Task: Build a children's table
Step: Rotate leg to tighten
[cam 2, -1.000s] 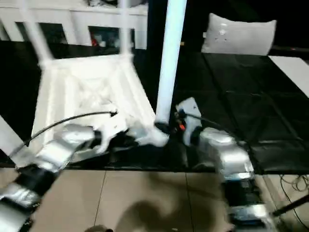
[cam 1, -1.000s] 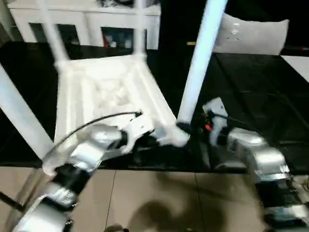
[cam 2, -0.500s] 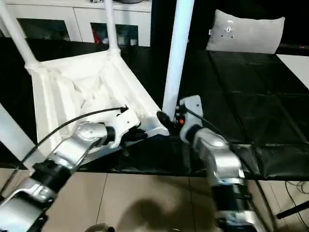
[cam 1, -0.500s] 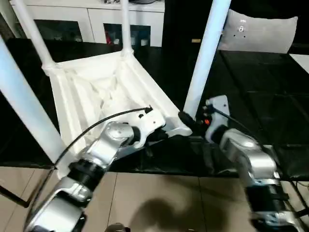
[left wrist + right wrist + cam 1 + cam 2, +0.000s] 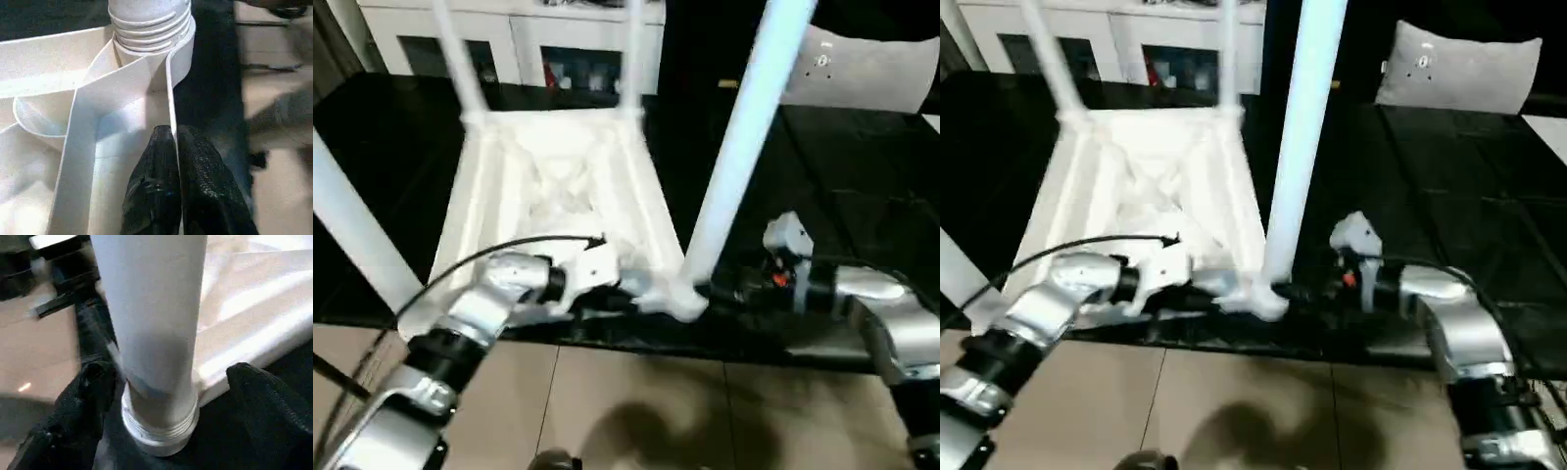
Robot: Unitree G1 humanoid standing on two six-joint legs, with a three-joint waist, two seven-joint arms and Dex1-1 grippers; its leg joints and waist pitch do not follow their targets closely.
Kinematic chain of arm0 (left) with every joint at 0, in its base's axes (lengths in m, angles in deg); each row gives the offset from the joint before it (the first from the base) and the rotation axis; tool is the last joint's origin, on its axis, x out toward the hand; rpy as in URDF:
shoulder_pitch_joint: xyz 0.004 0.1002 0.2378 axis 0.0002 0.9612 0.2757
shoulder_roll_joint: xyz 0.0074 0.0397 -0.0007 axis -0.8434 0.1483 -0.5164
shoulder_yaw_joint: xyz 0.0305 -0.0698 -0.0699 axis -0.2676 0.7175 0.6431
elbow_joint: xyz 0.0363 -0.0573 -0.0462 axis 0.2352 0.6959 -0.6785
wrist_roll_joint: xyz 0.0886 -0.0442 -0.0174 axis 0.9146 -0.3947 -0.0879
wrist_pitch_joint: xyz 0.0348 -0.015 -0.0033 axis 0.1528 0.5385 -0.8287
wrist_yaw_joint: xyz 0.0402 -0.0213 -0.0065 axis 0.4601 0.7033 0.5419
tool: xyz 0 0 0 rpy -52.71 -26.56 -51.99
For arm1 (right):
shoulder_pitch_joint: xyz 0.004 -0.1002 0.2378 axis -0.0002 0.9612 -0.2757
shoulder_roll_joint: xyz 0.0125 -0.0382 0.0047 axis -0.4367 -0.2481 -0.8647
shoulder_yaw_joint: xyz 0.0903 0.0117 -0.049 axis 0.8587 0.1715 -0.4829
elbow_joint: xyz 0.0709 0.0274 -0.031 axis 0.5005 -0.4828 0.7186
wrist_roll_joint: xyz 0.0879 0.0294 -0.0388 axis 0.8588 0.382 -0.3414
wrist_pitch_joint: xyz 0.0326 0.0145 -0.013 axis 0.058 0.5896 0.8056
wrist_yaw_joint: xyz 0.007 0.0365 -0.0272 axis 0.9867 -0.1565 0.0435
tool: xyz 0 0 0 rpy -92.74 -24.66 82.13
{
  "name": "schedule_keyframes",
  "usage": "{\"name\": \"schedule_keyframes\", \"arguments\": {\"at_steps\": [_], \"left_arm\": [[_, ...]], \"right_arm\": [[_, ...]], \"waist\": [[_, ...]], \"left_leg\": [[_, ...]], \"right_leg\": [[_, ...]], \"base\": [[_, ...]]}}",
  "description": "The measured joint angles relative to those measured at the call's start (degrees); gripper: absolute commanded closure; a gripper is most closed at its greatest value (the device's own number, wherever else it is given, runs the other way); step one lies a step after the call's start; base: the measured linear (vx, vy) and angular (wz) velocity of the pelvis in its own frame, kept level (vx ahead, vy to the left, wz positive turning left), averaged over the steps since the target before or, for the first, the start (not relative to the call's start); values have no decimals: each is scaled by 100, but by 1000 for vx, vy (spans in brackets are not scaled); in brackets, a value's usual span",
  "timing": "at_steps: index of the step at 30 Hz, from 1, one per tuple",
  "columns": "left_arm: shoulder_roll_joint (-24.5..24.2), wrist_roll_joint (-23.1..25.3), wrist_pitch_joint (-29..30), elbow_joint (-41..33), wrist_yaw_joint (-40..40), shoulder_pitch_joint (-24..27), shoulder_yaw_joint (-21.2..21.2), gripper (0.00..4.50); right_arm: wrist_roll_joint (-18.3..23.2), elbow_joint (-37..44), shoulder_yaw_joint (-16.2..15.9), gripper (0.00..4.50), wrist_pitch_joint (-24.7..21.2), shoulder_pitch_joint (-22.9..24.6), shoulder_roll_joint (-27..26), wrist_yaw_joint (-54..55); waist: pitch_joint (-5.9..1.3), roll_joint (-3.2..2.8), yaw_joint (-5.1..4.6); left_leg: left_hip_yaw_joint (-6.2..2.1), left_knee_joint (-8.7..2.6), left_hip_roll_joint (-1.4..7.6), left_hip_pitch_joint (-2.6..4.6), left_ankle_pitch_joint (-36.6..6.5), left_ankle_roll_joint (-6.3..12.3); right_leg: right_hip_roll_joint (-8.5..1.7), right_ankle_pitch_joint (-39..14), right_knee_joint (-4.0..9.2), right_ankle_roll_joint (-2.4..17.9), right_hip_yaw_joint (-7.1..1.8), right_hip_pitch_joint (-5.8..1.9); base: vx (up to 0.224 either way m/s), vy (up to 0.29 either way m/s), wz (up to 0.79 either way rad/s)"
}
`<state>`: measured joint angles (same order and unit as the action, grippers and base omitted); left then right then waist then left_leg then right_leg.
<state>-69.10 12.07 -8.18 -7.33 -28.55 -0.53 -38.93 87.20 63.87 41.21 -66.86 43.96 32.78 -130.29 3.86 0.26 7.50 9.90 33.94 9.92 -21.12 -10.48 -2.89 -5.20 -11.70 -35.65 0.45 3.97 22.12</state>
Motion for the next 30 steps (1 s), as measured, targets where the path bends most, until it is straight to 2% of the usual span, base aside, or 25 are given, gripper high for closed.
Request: {"name": "schedule_keyframes", "arguments": {"at_steps": [4, 9, 17, 19, 22, 26, 27, 28, 30], "left_arm": [[-185, -25, -239, -85, -490, -5, -152, 450], [-295, -9, -388, -129, -769, -24, -224, 450], [-292, 23, -502, -106, -849, -39, -227, 450], [-292, 25, -506, -106, -868, -39, -226, 450], [-294, 25, -506, -106, -886, -39, -219, 450], [-288, 25, -505, -107, -886, -26, -204, 450], [-285, 25, -505, -106, -886, -24, -203, 450], [-284, 27, -505, -106, -886, -24, -202, 450], [-280, 42, -505, -106, -882, -24, -187, 450]], "right_arm": [[41, -61, -241, 106, 59, -26, 225, -745], [241, -48, -457, 155, -66, -44, 293, -1322], [256, -92, -487, 212, -82, -198, 188, -1431], [244, -132, -498, 243, -53, -221, 146, -1428], [253, -164, -493, 254, -44, -220, 115, -1418], [250, -155, -478, 257, -17, -193, 81, -1359], [249, -156, -475, 224, -11, -188, 53, -1321], [253, -161, -459, 224, -78, -188, 19, -1298], [324, -196, -445, 186, -245, -191, -27, -1251]], "waist": [[0, 1, 77], [-1, 3, 84], [-1, 3, 93], [-1, 3, 99], [-1, 3, 95], [-1, 2, 89], [-1, 2, 76], [-1, 2, 66], [-1, 2, 60]], "left_leg": [[2, 2, 1, 3, -1, 1], [2, 2, 3, 5, -1, 1], [3, 2, 3, 4, -1, 1], [3, 2, 3, 3, -1, 1], [3, 2, 3, 4, -1, 1], [3, 1, 3, 6, -1, 0], [3, 1, 4, 7, -1, 0], [3, 1, 4, 10, -1, -1], [3, 1, 4, 14, 0, -1]], "right_leg": [[0, 0, -3, 1, 0, 0], [0, 0, -6, 1, 0, 0], [-1, -1, -6, 1, 0, 0], [0, -1, -5, 2, 0, 0], [0, -1, -5, 2, 0, 0], [0, -1, -5, 2, 0, 0], [0, -1, -6, 2, 0, 0], [0, -1, -9, 2, 0, 0], [0, -1, -16, 2, -1, 0]], "base": [[0, 0, 0], [0, 0, 0], [0, 0, 0], [0, 0, 0], [0, 0, 0], [0, 0, 0], [0, 0, 0], [0, 0, 0], [0, 0, 0]]}}
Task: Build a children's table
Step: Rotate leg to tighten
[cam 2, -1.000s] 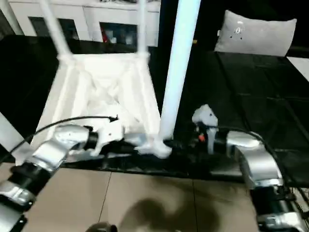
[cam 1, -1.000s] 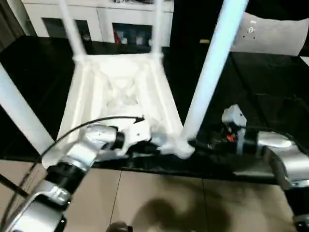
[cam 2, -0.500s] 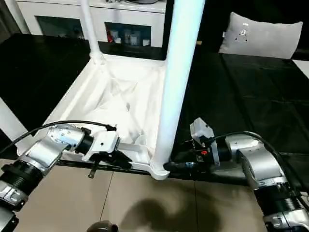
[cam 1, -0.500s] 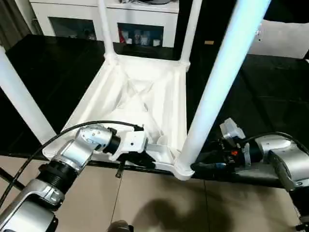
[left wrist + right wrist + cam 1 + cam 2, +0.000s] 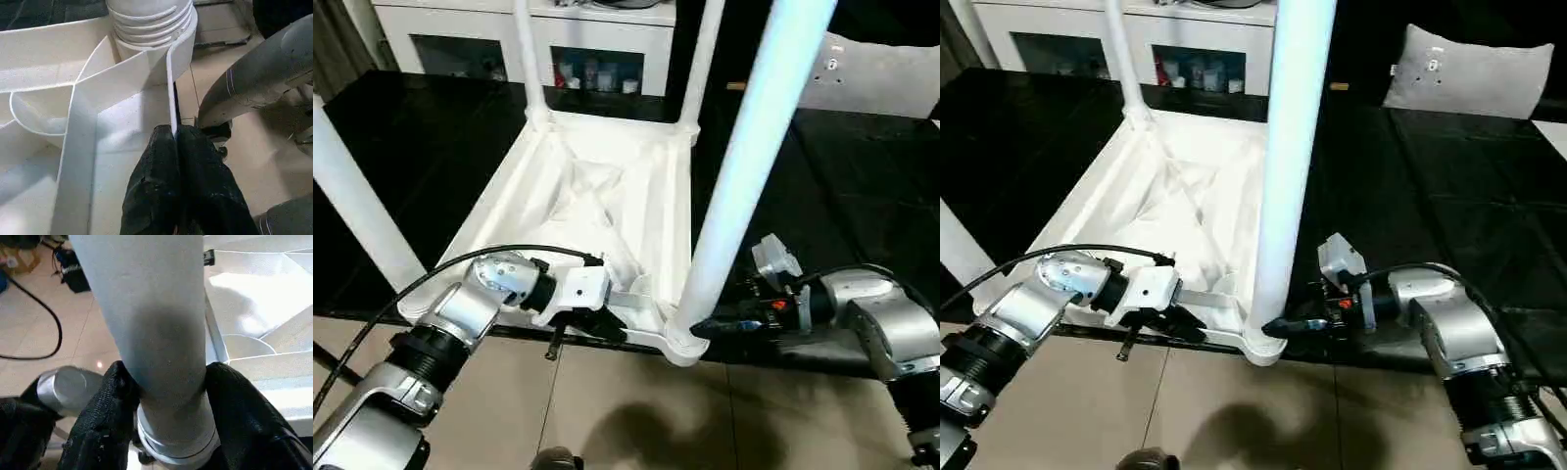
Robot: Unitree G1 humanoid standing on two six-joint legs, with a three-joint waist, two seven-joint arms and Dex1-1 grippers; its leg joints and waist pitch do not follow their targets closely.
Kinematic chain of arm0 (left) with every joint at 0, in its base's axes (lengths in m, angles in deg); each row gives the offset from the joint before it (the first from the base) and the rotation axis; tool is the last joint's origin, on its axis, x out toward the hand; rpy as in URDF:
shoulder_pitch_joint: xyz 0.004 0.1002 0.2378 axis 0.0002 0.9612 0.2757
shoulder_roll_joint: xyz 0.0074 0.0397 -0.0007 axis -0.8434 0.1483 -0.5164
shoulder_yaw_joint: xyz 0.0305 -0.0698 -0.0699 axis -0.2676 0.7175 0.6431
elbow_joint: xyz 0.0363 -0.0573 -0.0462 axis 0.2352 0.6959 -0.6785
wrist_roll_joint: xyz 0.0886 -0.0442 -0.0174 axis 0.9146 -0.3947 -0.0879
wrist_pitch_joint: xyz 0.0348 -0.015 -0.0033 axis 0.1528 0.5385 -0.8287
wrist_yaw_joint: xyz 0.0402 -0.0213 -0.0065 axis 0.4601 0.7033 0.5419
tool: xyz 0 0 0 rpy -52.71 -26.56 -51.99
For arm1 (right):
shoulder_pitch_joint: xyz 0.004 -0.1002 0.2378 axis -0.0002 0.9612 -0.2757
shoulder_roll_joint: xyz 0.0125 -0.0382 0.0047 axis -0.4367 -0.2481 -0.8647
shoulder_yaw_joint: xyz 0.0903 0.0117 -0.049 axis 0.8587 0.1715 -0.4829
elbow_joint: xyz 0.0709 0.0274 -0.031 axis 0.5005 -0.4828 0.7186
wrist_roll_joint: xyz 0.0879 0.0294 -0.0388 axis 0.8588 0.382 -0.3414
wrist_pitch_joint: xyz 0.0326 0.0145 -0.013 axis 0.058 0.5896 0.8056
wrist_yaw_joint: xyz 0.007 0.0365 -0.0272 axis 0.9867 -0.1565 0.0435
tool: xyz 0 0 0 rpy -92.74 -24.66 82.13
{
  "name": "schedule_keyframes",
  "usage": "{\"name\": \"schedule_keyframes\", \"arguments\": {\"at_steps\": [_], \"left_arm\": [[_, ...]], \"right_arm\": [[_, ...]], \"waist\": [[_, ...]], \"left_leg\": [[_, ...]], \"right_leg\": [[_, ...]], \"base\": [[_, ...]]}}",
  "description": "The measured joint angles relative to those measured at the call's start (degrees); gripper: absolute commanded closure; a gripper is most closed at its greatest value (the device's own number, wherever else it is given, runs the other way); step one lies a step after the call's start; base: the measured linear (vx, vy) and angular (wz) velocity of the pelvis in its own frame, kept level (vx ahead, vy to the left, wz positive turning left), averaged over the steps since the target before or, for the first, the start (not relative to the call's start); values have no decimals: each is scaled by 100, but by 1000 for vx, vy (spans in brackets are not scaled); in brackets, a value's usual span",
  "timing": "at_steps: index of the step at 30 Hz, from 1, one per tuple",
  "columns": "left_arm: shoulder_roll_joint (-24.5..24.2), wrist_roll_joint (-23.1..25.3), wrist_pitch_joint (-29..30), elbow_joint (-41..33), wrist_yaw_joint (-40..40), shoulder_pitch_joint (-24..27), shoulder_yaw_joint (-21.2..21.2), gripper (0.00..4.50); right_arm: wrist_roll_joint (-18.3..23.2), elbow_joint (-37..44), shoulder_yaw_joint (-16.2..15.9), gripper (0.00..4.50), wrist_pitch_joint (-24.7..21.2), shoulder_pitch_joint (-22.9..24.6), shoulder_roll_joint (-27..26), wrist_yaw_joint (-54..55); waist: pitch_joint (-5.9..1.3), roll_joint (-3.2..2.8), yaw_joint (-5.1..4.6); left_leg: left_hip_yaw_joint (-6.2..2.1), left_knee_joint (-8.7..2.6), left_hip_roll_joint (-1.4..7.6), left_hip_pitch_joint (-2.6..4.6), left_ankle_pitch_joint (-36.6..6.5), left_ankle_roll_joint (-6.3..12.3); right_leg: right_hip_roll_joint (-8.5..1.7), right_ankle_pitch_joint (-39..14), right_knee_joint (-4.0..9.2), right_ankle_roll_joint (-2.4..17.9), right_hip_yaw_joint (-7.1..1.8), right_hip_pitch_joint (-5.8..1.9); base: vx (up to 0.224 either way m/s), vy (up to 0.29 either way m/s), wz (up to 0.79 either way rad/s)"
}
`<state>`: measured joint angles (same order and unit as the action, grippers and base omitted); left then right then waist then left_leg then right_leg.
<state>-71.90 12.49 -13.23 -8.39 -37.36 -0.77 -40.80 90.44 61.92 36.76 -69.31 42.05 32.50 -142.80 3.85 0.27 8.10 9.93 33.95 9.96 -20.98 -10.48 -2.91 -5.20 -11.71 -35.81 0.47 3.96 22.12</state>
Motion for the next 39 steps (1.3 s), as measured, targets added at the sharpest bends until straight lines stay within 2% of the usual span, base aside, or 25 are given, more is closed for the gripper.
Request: {"name": "schedule_keyframes", "arguments": {"at_steps": [4, 6, 9, 10, 13, 15, 20, 25, 30, 33, 36, 37, 38, 39], "left_arm": [[35, 29, -1, 11, 11, -1, 21, 450], [43, 41, -3, 11, 4, -1, 15, 450], [46, 40, -12, 11, -9, -1, 16, 450], [46, 42, -12, 11, -8, -1, 16, 450], [47, 55, -12, 11, -4, -1, 22, 450], [48, 55, -12, 11, -7, 0, 22, 450], [53, 20, 195, -40, 0, 23, 71, 450], [130, 21, 921, -143, 404, 83, 318, 450], [476, 193, 1723, -138, 1393, 35, 601, 450], [849, 282, 2109, -111, 2065, -42, 726, 450], [1303, 396, 2386, -42, 2873, -103, 882, 450], [1393, 426, 2434, -35, 3032, -127, 890, 450], [1471, 443, 2462, -35, 3141, -129, 901, 450], [1521, 478, 2487, -63, 3212, -129, 905, 450]], "right_arm": [[96, -9, -45, 169, -197, -1, -77, 17], [59, -9, -81, 138, -167, -7, -77, 40], [30, -9, -148, 138, -198, -10, -66, 8], [35, -9, -162, 167, -241, -12, -62, -7], [39, -10, -166, 176, -362, -66, -35, 9], [55, -10, -167, 212, -385, -77, -10, -17], [74, 99, -130, 229, -431, -26, -49, 125], [19, 217, 101, 235, -653, 48, -513, 1080], [-356, 183, 546, 239, -1007, -107, -1356, 3032], [-550, 130, 813, 242, -1214, -294, -1798, 4157], [-654, -39, 1227, 242, -1203, -467, -2464, 5378], [-665, -64, 1288, 209, -1169, -499, -2555, 5611], [-682, -74, 1307, 209, -1102, -502, -2589, 5744], [-724, -99, 1311, 175, -979, -502, -2630, 5818]], "waist": [[1, -2, 31], [1, -2, 38], [1, -1, 39], [1, -1, 40], [1, -1, 39], [1, -1, 43], [1, -1, 31], [1, -1, -56], [5, 5, -360], [8, 11, -454], [6, 13, -477], [6, 13, -475], [6, 14, -466], [6, 13, -465]], "left_leg": [[0, 0, 1, -3, 0, 0], [3, 0, 1, -8, 0, 0], [5, 0, 1, -10, 0, 1], [5, 0, 1, -10, 0, 1], [5, 0, 1, -9, 0, 0], [5, 0, 1, -9, 0, 0], [6, 0, 1, -7, 0, 0], [6, -5, 1, 9, 1, -3], [5, -12, 1, 11, 10, -18], [6, -14, 0, -15, 12, -20], [6, -18, 1, -33, 13, -23], [6, -25, 1, -41, 13, -23], [6, -36, 1, -42, 13, -23], [6, -49, 1, -46, 13, -23]], "right_leg": [[0, 0, 1, 0, 0, 0], [-1, 0, 8, 0, 0, 0], [-2, 0, 11, 0, -1, 0], [-2, 0, 11, 0, 0, 0], [-2, 0, 9, 0, -1, 0], [-2, 0, 10, 0, 0, 0], [-2, 0, 10, 0, -1, 0], [-2, -1, -4, -1, -5, 1], [-1, -20, 9, -34, -6, 15], [-1, -10, 7, -23, -8, 50], [2, 18, -4, 10, -8, 81], [2, 18, -2, 10, -6, 90], [4, 17, 8, 9, -4, 91], [6, 16, 21, 8, -3, 92]], "base": [[0, 0, 0], [0, 0, 0], [0, 0, 0], [0, 0, 0], [0, 0, 0], [0, 0, 0], [0, 0, 0], [0, 0, 0], [0, 0, 0], [0, 0, 0], [0, 0, 0], [0, 0, 0], [0, 0, 0], [0, 0, 0]]}}
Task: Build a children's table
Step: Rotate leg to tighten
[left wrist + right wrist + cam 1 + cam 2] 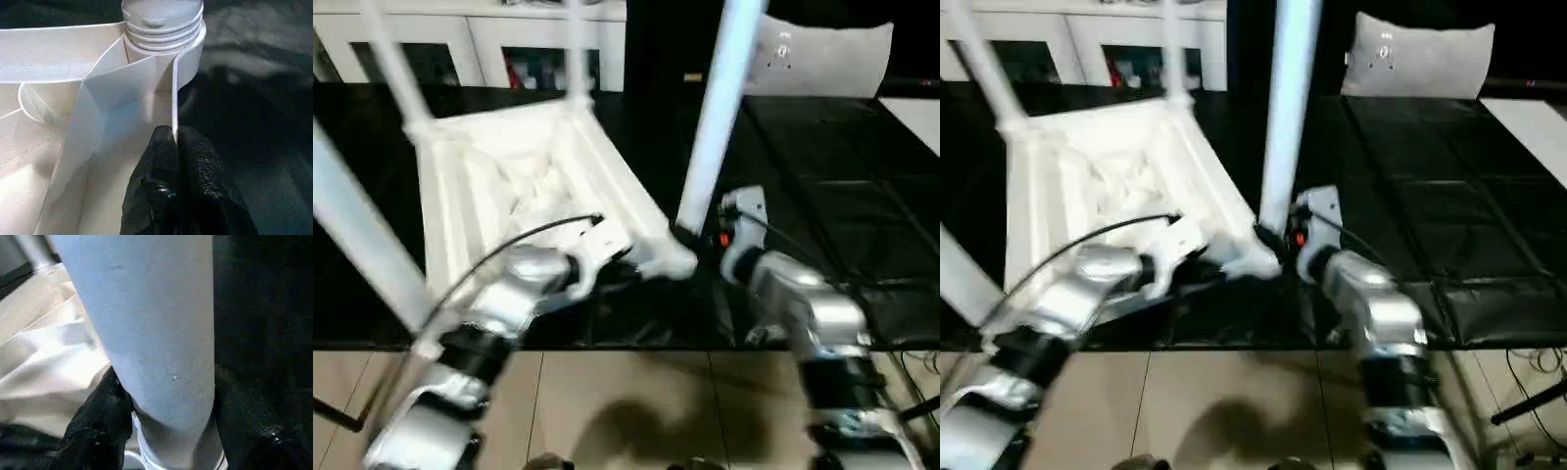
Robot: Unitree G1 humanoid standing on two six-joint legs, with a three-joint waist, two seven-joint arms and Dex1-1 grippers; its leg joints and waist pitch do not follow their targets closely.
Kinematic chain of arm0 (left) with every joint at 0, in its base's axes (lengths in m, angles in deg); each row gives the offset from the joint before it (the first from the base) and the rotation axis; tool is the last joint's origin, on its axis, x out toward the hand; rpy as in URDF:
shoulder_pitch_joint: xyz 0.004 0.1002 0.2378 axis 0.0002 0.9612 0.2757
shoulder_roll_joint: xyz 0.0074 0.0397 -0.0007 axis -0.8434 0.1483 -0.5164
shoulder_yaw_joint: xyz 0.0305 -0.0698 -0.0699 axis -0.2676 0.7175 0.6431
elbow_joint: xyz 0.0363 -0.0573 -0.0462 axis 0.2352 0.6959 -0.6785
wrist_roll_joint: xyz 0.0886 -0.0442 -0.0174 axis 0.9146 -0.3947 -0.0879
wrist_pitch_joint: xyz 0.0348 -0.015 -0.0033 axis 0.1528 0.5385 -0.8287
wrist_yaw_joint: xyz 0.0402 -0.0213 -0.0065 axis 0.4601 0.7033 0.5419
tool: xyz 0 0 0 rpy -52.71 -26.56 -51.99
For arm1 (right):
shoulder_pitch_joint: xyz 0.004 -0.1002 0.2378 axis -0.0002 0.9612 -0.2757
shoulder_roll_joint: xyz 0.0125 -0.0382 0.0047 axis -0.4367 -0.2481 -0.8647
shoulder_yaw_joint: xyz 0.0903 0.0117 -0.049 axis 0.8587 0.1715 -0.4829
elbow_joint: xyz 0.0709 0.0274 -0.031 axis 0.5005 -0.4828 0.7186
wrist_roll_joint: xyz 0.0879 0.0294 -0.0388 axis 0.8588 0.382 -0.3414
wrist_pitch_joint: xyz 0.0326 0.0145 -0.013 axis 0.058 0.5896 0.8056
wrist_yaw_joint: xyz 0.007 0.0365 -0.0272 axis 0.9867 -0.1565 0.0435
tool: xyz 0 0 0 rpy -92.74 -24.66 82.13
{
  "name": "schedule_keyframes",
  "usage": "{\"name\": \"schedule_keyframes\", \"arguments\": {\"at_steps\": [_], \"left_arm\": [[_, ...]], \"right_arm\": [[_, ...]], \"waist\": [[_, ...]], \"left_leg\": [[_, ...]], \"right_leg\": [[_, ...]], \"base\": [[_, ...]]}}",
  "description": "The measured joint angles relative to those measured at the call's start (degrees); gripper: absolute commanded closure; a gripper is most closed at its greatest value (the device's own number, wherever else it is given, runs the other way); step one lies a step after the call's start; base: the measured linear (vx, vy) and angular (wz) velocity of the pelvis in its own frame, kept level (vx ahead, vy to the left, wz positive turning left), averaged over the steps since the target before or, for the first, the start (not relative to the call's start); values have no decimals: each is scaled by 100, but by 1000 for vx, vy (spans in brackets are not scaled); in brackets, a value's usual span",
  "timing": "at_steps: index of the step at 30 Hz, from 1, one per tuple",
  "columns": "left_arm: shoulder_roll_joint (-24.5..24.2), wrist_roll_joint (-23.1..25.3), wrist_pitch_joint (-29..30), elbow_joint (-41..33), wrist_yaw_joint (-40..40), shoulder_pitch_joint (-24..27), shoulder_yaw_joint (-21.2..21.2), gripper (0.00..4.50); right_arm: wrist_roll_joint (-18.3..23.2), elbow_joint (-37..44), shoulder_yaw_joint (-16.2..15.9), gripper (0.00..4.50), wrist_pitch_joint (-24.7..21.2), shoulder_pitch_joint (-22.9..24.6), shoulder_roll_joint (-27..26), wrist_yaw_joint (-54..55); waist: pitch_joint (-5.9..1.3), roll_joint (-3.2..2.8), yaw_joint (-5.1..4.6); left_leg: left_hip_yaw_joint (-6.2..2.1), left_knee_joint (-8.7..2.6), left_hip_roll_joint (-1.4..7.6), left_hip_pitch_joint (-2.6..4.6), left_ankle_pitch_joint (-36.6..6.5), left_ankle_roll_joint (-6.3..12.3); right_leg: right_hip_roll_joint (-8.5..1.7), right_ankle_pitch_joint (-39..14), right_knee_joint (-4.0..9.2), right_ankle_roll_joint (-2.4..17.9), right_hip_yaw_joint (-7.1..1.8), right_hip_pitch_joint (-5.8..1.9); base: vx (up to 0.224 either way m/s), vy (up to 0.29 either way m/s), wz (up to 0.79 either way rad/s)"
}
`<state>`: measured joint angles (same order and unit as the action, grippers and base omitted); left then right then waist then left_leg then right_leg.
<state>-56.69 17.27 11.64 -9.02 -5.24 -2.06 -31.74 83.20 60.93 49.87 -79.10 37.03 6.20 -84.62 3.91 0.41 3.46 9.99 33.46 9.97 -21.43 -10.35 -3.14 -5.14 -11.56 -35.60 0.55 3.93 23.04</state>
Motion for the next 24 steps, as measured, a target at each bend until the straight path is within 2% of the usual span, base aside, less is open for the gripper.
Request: {"name": "schedule_keyframes", "arguments": {"at_steps": [3, 4, 8, 10, 12, 15, 18, 23, 24], "left_arm": [[4, 46, -2, -72, 25, 2, -58, 450], [4, 47, -9, -75, 17, 1, -77, 450], [-33, 89, -159, -78, -37, 3, -153, 450], [-145, 108, -350, -77, -163, 24, -214, 450], [-259, 91, -673, -72, -401, 91, -258, 450], [-421, 48, -974, -57, -689, 144, -288, 450], [-592, 0, -1241, -56, -1061, 179, -350, 450], [-814, -95, -1544, -54, -1623, 196, -437, 450], [-881, -133, -1619, -54, -1783, 195, -463, 450]], "right_arm": [[-41, 23, -1, 165, 217, 69, -61, -20], [-44, 31, -5, 141, 238, 86, -42, -53], [1, 123, -45, 124, 307, 227, 147, -416], [87, 195, -84, 91, 352, 338, 402, -722], [184, 260, -167, 91, 389, 499, 862, -1238], [200, 257, -233, 62, 433, 577, 1126, -1804], [209, 261, -325, 37, 516, 579, 1512, -2346], [329, 311, -490, 37, 618, 626, 1946, -3217], [368, 312, -609, 63, 690, 628, 2112, -3561]], "waist": [[-2, -4, 7], [-2, -4, 10], [-2, -4, 48], [-2, -6, 91], [-1, -13, 151], [2, -19, 173], [2, -20, 240], [-1, -25, 333], [-1, -26, 344]], "left_leg": [[1, -30, 0, -7, 2, 5], [1, -30, 0, -7, 2, 10], [3, -29, -1, -9, 5, 25], [3, -29, -1, -9, 0, 16], [4, -29, -1, -7, -4, 14], [4, -26, 0, -8, -3, 12], [4, -16, 0, -7, -3, 11], [4, 10, 0, -9, -8, 20], [4, 19, 0, -14, -10, 23]], "right_leg": [[5, 0, 33, 0, 4, 3], [5, 0, 37, 0, 4, 2], [5, 0, 45, 1, 4, -1], [5, 0, 45, 1, 4, -2], [4, 0, 48, 1, 4, -6], [4, 0, 34, 2, 5, -3], [2, 1, 31, 3, 5, -9], [-2, 3, 23, 5, 5, -18], [-4, 3, 20, 6, 5, -17]], "base": [[0, 0, 0], [0, 0, 0], [0, 0, 0], [0, 0, 0], [0, 0, 0], [0, 0, 0], [0, 0, 0], [0, 0, 0], [0, 0, 0]]}}
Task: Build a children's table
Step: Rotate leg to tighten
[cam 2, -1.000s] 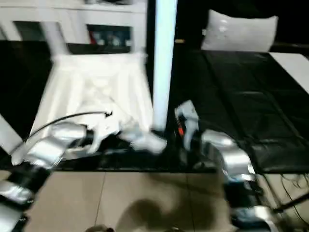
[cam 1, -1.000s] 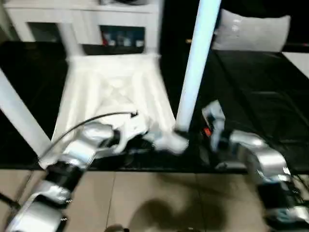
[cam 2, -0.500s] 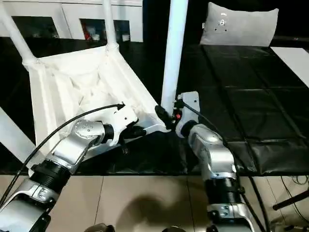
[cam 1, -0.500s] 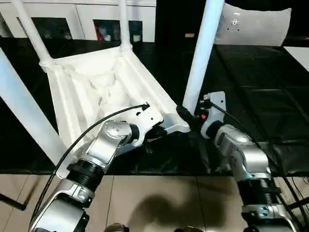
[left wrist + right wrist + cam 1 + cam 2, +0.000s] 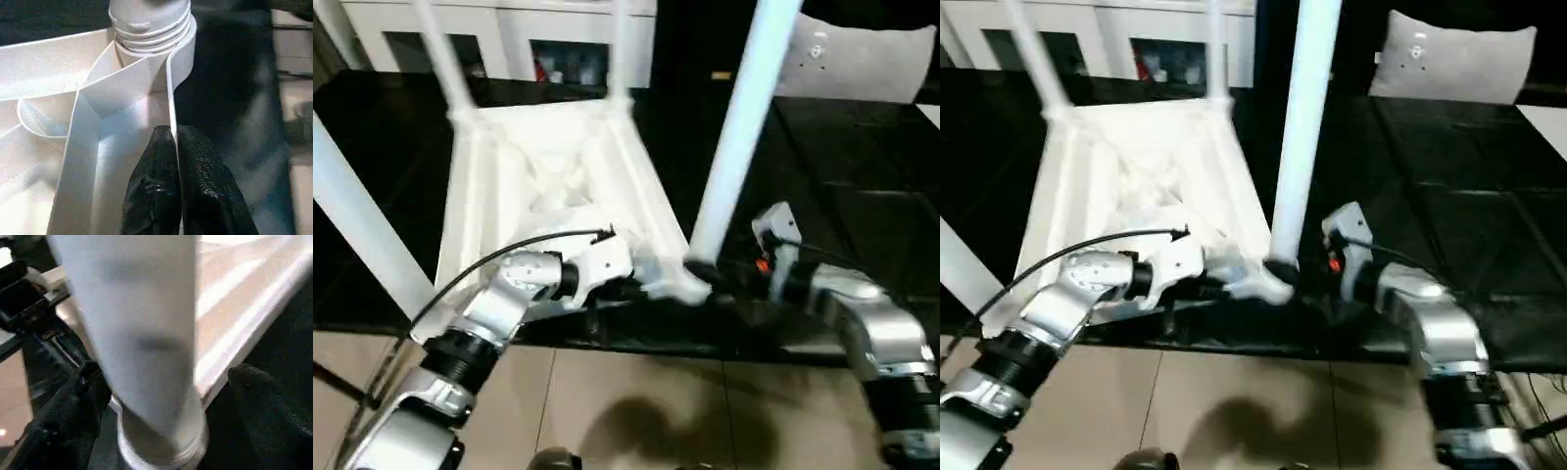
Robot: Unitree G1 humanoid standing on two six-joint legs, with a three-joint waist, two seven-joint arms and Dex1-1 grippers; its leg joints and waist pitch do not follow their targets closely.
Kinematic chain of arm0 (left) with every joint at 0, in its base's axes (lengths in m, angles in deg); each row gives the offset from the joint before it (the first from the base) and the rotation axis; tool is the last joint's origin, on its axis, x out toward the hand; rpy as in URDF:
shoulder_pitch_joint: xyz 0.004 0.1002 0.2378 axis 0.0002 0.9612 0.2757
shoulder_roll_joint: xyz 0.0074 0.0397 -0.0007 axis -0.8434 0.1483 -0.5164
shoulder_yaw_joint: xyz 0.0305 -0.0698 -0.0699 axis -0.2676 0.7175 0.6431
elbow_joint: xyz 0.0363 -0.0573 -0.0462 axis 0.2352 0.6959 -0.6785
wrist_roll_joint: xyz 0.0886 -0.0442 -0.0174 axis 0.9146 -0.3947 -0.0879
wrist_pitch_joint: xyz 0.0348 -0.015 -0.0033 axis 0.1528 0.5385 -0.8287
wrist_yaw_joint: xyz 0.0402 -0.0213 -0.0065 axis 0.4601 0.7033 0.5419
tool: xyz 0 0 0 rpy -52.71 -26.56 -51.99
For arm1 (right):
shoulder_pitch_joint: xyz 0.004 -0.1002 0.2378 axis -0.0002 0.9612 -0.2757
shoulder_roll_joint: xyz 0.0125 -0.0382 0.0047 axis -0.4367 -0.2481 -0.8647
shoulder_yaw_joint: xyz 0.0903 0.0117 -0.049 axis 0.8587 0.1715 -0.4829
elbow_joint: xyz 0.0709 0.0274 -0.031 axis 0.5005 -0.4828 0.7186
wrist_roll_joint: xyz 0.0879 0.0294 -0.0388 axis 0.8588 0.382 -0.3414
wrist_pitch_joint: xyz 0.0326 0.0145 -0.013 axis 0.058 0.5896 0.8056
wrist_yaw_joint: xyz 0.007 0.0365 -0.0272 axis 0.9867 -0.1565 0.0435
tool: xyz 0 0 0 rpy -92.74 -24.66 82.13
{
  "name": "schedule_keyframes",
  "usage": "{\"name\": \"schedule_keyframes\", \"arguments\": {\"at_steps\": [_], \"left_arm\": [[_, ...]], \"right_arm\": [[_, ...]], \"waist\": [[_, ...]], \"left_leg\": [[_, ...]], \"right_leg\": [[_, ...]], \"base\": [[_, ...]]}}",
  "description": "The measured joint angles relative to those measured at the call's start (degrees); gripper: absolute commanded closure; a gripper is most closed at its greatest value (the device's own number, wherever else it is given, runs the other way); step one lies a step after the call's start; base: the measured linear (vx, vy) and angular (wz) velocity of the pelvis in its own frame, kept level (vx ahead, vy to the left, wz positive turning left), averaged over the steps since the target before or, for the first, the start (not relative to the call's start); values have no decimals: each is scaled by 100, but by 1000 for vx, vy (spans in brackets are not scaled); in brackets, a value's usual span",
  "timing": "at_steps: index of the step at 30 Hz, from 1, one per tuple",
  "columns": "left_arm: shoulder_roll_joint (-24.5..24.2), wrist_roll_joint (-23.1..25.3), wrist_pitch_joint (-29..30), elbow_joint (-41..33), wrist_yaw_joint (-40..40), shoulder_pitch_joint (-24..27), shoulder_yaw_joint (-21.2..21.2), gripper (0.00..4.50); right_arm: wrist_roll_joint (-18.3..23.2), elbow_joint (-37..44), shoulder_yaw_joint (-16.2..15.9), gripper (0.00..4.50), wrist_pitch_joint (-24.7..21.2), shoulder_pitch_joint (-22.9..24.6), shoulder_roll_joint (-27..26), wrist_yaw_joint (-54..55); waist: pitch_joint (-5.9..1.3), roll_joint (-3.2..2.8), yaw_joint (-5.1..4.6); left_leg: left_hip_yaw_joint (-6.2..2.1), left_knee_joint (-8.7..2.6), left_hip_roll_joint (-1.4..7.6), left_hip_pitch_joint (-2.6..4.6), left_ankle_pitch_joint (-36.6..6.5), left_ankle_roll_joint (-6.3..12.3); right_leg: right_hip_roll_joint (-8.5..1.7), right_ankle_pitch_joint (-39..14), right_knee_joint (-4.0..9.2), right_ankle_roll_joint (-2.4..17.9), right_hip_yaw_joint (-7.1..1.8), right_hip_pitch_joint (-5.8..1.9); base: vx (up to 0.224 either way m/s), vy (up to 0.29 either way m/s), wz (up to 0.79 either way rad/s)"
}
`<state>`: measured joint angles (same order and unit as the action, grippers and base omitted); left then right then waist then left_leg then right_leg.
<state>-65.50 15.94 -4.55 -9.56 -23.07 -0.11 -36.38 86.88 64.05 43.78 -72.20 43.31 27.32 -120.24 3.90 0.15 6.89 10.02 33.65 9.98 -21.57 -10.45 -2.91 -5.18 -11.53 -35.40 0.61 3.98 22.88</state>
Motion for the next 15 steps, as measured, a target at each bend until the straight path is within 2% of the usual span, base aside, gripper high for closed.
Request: {"name": "schedule_keyframes", "arguments": {"at_steps": [5, 7, 10, 15], "left_arm": [[-242, -140, -238, -5, -609, 0, -102, 450], [-304, -148, -379, -22, -754, 0, -183, 450], [-530, -159, -612, -112, -1115, 5, -316, 450], [-557, -132, -751, -116, -1255, 6, -361, 450]], "right_arm": [[70, -11, -239, 82, 197, 26, 355, -930], [80, -39, -334, 113, 234, 15, 373, -1175], [144, -57, -522, 133, 243, 12, 495, -1681], [326, -45, -680, 178, 105, -7, 574, -2105]], "waist": [[-2, 0, 80], [-2, 0, 125], [-3, 3, 158], [-3, 3, 176]], "left_leg": [[0, 25, 2, -1, -4, 7], [0, 35, 2, 0, -4, 5], [0, 42, 4, 4, -3, 4], [0, 62, 4, 5, -3, 5]], "right_leg": [[-2, 0, -22, 1, 0, 1], [-4, 0, -39, 1, -1, 4], [-5, 0, -50, 1, -1, 3], [-8, 4, -58, 6, -2, -5]], "base": [[0, 0, 0], [0, 0, 0], [0, 0, 0], [0, 0, 0]]}}
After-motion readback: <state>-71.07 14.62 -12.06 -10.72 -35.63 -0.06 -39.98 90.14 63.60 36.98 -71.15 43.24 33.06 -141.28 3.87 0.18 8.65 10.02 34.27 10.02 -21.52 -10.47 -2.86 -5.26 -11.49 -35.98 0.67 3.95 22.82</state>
